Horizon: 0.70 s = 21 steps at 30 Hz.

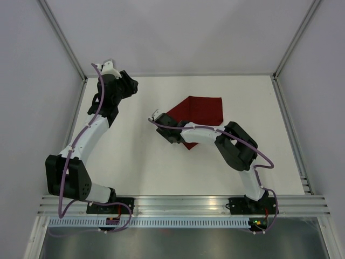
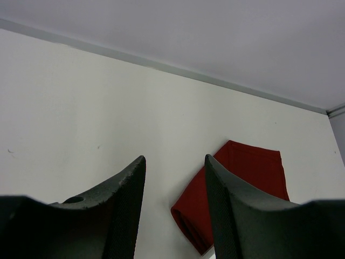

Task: Fold the napkin, place the utensils inside, and roll it up
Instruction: Roll the napkin with the utensil

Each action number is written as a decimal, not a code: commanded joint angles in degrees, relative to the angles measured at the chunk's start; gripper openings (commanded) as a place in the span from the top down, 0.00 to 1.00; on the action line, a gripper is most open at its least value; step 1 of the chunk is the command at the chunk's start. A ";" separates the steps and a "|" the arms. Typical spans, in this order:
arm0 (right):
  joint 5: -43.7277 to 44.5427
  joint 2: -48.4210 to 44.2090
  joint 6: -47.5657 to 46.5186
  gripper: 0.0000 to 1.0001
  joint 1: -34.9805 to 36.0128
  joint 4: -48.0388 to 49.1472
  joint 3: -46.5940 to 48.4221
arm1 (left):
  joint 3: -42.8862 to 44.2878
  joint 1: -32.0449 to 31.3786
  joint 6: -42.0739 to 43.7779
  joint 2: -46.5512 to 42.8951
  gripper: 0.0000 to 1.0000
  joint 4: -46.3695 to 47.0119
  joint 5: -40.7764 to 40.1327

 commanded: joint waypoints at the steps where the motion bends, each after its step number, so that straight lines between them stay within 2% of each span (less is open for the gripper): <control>1: 4.75 1.21 -2.03 0.46 0.15 1.86 -0.91 | 2.10 0.48 -1.60 0.57 0.47 0.56 1.50; 12: 3.44 2.36 -3.62 0.55 0.24 3.28 -3.99 | 1.93 0.83 -1.07 1.01 0.48 0.74 3.17; 21: -3.76 2.18 -2.04 0.61 -2.65 2.48 -5.66 | 1.92 1.19 -0.63 1.01 0.48 0.83 3.78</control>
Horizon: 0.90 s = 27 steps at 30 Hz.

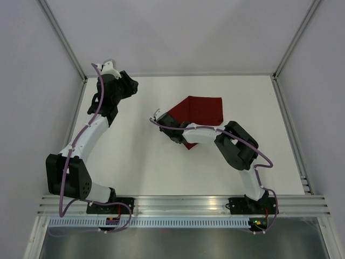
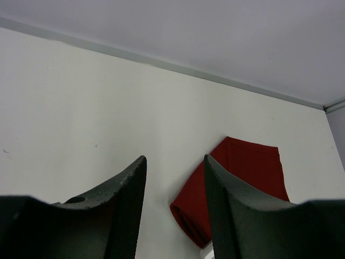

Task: Fold the napkin, place the utensils inside, and roll it up
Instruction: Roll the napkin with the utensil

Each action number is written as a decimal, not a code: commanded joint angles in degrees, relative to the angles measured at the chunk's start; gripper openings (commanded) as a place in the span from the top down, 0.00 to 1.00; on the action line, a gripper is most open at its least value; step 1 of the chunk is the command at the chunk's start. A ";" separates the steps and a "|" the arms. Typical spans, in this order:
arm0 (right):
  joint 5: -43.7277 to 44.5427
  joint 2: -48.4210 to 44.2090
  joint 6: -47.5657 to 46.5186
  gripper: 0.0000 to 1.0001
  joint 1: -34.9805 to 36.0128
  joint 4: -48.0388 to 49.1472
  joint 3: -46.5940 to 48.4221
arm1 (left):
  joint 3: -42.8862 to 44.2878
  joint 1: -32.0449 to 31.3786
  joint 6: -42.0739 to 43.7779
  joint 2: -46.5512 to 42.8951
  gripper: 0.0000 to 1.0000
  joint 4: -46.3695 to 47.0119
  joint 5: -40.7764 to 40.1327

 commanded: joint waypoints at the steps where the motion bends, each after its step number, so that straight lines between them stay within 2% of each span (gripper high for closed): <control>1: -6.06 1.99 1.11 0.61 -2.20 -3.75 -2.75 | 1.92 0.38 -0.57 0.40 0.48 0.81 1.70; 8: -10.89 1.64 1.64 0.65 -3.96 -3.83 -4.25 | 2.19 0.38 -0.39 0.75 0.49 0.98 2.41; 19: -21.71 -1.26 0.94 0.87 -6.77 -4.62 -7.32 | 1.75 0.46 -0.30 0.23 0.50 1.86 2.58; 22: -25.48 -3.02 0.06 0.90 -7.91 -4.98 -8.73 | 0.17 0.55 -0.74 -0.74 0.51 4.05 2.32; 27: -36.72 -5.66 -1.52 0.93 -11.51 -7.43 -10.05 | -3.34 0.03 0.57 -3.64 0.55 8.36 3.03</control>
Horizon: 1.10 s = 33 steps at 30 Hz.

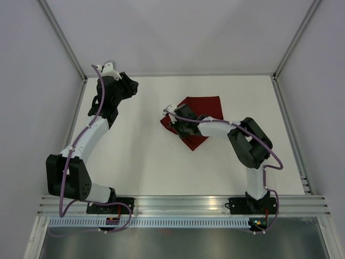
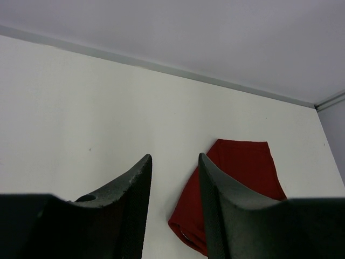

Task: Fold the napkin, place the utensils inside, and roll it up
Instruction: Roll the napkin with the utensil

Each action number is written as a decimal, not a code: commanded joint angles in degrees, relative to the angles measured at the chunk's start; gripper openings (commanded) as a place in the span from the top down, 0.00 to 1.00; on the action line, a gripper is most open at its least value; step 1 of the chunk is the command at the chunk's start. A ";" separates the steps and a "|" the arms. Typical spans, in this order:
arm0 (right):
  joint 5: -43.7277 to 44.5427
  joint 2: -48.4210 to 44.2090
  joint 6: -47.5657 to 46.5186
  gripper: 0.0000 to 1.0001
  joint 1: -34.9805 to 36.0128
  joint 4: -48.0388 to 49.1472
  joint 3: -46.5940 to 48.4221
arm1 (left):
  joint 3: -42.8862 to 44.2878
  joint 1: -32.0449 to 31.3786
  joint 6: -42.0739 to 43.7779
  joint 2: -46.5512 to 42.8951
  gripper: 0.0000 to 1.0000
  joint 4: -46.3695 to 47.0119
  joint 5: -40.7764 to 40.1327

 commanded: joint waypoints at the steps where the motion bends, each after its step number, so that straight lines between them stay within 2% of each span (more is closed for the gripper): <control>1: -12.12 -0.06 -1.46 0.94 -2.38 -10.91 -2.99 | -2.80 -0.39 1.16 -3.84 0.55 5.50 1.12; 4: -19.86 -0.68 -3.92 0.95 -4.58 -14.42 -2.46 | -6.49 -2.06 4.15 -7.00 0.56 10.77 -0.19; 8: -27.51 -0.51 -8.04 0.96 -8.09 -19.42 -2.37 | -17.10 -5.92 10.12 -12.97 0.56 23.06 -3.69; 11: -31.37 0.11 -9.89 0.97 -9.76 -22.42 -1.67 | -22.66 -11.54 19.86 -16.05 0.60 33.08 -4.67; 13: -34.97 1.51 -11.74 0.97 -10.64 -26.28 -0.10 | -26.86 -16.55 30.22 -17.20 0.61 41.51 -5.47; 15: -36.56 2.74 -12.97 0.97 -12.14 -29.19 0.70 | -28.99 -18.66 35.68 -17.46 0.61 45.57 0.02; 18: -38.85 4.76 -14.64 0.98 -13.72 -32.87 2.55 | -30.93 -20.42 40.70 -17.46 0.60 45.94 7.16; 21: -40.17 6.52 -15.52 0.98 -14.95 -35.26 4.04 | -30.59 -22.53 44.48 -17.99 0.57 38.06 12.96; 23: -40.52 7.66 -15.96 0.98 -15.57 -36.22 4.92 | -30.14 -24.64 46.68 -17.73 0.57 32.52 13.60; 29: -40.35 8.72 -16.49 0.99 -16.54 -37.46 5.36 | -33.39 -35.54 56.61 -14.48 0.56 26.43 4.12; 33: -39.65 8.99 -17.11 0.99 -17.06 -38.07 5.28 | -34.97 -40.90 57.16 -10.80 0.57 25.98 0.07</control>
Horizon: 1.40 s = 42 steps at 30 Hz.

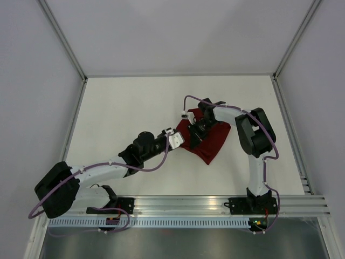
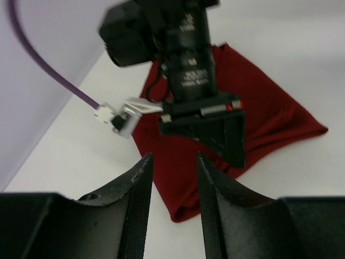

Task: Fold the napkin, place the utensils inside, and roll it up
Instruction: Roll the napkin with the utensil

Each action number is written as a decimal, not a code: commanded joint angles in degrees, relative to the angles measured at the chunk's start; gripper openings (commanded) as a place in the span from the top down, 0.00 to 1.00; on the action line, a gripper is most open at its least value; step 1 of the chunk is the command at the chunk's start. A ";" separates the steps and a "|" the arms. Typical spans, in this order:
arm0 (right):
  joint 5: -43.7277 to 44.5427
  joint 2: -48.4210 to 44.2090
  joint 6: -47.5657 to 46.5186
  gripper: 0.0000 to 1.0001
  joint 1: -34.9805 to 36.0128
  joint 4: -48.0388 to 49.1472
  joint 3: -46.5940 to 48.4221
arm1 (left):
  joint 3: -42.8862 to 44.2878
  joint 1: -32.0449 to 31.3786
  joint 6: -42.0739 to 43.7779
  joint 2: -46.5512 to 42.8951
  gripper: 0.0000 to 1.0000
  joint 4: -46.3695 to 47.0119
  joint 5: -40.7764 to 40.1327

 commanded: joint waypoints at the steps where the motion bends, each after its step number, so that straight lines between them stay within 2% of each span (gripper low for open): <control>1: 5.71 3.41 -3.64 0.99 -0.78 -3.63 -1.17 | -1.47 -3.14 5.86 2.87 0.57 -1.51 -4.24; 10: 5.88 4.29 -2.33 0.99 -1.66 -2.66 -1.00 | 6.42 -5.69 14.38 11.48 0.56 -14.06 -2.05; 15: 6.32 4.64 -1.80 1.00 -1.66 -2.22 -0.65 | 7.93 -7.71 19.92 15.27 0.54 -16.01 -0.38; 25: 7.29 4.65 -1.97 1.00 -1.66 -2.31 -0.91 | 8.20 -7.98 25.28 23.97 0.50 -8.73 1.12; 31: 7.55 4.73 -1.97 1.00 -1.66 -2.40 -0.74 | 9.25 -8.24 29.05 28.01 0.49 -2.84 -0.90; 36: 7.64 4.91 -1.97 1.00 -1.66 -2.40 -0.65 | 7.50 -8.95 30.99 28.37 0.46 1.91 -2.40; 42: 7.64 5.26 -2.06 1.00 -1.66 -2.92 -0.21 | 7.67 -9.03 33.01 29.51 0.45 1.48 -2.13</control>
